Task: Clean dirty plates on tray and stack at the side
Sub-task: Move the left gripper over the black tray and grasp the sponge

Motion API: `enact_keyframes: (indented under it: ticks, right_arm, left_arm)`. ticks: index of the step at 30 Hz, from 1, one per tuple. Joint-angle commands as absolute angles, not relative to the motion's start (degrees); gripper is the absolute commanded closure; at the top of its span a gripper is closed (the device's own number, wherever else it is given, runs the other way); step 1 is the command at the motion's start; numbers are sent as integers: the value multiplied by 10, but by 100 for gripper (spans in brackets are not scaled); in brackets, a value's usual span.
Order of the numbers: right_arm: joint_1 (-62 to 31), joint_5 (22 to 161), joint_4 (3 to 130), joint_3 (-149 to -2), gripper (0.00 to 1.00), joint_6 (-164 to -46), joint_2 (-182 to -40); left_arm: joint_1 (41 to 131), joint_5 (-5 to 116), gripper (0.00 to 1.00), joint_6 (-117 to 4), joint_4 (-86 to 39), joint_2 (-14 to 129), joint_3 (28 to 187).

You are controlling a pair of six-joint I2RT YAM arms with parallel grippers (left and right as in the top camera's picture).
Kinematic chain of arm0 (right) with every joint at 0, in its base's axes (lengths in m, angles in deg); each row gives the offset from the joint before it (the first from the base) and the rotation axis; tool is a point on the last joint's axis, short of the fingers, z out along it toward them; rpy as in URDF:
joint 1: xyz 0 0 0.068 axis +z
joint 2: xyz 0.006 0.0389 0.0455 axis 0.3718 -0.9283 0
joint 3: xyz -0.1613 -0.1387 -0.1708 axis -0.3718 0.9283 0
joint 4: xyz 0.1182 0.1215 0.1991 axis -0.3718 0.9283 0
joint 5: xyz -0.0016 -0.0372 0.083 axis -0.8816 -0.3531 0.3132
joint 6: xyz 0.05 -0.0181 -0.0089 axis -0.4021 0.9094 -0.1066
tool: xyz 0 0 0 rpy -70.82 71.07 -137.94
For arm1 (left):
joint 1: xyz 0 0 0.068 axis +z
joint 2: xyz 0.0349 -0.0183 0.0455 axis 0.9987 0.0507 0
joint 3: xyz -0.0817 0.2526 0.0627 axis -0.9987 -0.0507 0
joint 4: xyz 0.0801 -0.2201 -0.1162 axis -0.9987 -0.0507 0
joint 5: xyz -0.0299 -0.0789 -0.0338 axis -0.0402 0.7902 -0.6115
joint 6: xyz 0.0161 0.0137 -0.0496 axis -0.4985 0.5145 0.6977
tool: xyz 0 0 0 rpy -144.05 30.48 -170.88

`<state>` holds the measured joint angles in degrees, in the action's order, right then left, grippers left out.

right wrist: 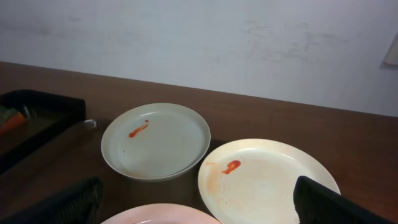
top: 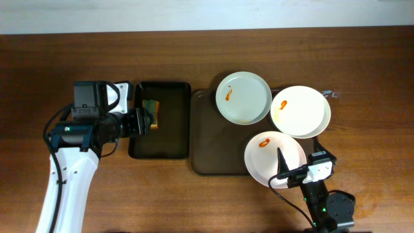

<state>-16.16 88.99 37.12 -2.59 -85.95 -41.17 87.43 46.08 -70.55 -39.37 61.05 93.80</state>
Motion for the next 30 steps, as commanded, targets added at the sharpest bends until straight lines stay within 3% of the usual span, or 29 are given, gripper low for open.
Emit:
enact_keyframes:
  ticks: [1,5,13,23,30]
  right_arm:
    - [-158,895,374,-23,2,-860,-407]
    - [-158,895,374,-23,2,-860,-408]
    - [-158,895,374,-23,2,-860,-407]
    - [-158,895,374,-23,2,-860,-408]
    - [-158,895,374,-23,2,-860,-407]
  left_arm:
    - [873,457,37,-709,-396,612,949]
    - [873,434,24,-708,-402,612,949]
    - [873,433,30,-708,-419,612,949]
    - [872,433,28,-708,-429,612,949]
    - [872,433,20,-708,-454,612,949]
